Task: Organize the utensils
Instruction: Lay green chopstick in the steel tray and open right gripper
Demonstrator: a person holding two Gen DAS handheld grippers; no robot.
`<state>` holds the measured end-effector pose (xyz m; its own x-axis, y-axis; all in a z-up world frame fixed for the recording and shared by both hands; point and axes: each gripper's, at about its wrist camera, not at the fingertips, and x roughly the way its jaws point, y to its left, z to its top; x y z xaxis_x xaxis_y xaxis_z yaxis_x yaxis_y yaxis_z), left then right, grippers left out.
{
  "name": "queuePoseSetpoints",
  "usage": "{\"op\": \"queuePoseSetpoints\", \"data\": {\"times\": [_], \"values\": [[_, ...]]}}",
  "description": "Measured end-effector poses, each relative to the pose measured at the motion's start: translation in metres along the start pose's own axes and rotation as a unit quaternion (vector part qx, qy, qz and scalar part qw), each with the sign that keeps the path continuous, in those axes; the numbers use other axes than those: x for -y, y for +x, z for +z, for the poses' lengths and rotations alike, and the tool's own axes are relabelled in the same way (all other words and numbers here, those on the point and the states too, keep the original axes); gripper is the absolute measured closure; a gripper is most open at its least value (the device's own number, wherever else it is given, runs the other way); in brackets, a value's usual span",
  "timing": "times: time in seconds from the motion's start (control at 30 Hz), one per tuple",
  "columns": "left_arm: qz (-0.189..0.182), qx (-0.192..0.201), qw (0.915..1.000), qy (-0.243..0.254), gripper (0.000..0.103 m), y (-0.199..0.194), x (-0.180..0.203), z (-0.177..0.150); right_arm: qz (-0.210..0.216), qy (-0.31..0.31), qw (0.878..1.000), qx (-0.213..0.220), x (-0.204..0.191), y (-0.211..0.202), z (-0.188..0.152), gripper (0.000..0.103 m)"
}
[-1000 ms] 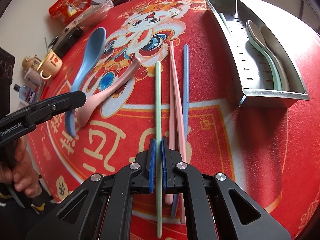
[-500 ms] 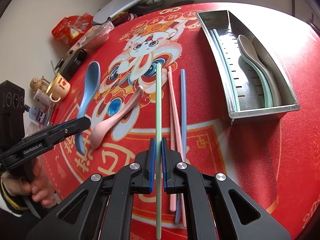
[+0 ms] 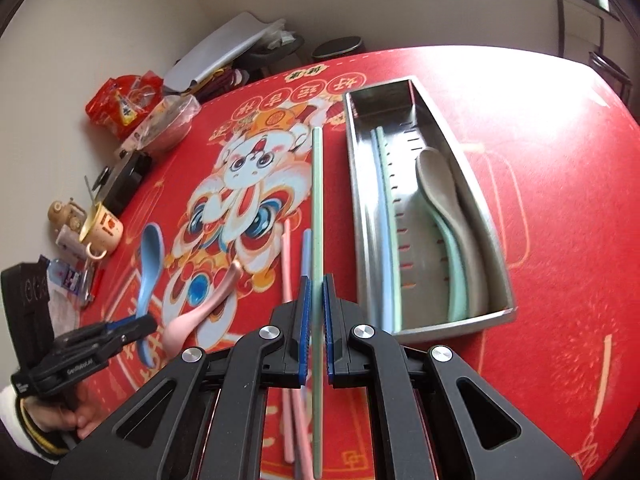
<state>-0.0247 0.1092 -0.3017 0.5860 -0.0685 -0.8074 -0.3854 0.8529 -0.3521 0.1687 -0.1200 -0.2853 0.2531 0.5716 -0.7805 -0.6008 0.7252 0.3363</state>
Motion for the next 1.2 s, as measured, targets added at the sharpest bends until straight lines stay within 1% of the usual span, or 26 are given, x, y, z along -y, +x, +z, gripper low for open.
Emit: {"op": "queuePoseSetpoints", "data": {"times": [0.1,0.2,0.3,0.4,0.6,0.87,1.0,1.1,1.17,1.2], "values": [[0.006,0.000,1.0000,-0.008,0.090,-0.001,-0.004,-0.002,-0.022,-0.009,1.000,0.006,0.012,0.004,0.024,0.097],[0.011,0.000,0.9998,-0.016,0.090,-0.001,-0.008,-0.002,-0.039,-0.013,0.999,0.001,0.021,0.017,0.045,0.097],[0.016,0.002,0.9996,-0.023,0.090,-0.002,-0.013,-0.002,-0.049,-0.015,0.999,-0.011,0.026,0.034,0.058,0.097],[0.020,0.002,0.9994,-0.027,0.090,-0.002,-0.016,-0.002,-0.051,-0.015,0.998,-0.025,0.028,0.050,0.066,0.097],[0.026,0.002,0.9990,-0.037,0.090,-0.003,-0.023,-0.004,-0.063,-0.023,0.996,-0.053,0.025,0.077,0.066,0.097],[0.028,-0.001,0.9986,-0.044,0.090,-0.002,-0.027,-0.005,-0.066,-0.012,0.994,-0.082,0.028,0.090,0.062,0.097],[0.028,0.000,0.9988,-0.041,0.090,-0.002,-0.025,-0.004,-0.067,-0.011,0.995,-0.078,0.026,0.083,0.062,0.095],[0.026,0.001,0.9989,-0.038,0.090,-0.002,-0.023,-0.002,-0.073,-0.015,0.995,-0.063,0.021,0.069,0.061,0.095],[0.025,0.002,0.9991,-0.034,0.090,-0.002,-0.020,-0.001,-0.071,-0.014,0.996,-0.048,0.020,0.057,0.061,0.091],[0.024,0.002,0.9992,-0.032,0.090,-0.003,-0.018,-0.001,-0.068,-0.011,0.997,-0.040,0.019,0.050,0.060,0.069]]}}
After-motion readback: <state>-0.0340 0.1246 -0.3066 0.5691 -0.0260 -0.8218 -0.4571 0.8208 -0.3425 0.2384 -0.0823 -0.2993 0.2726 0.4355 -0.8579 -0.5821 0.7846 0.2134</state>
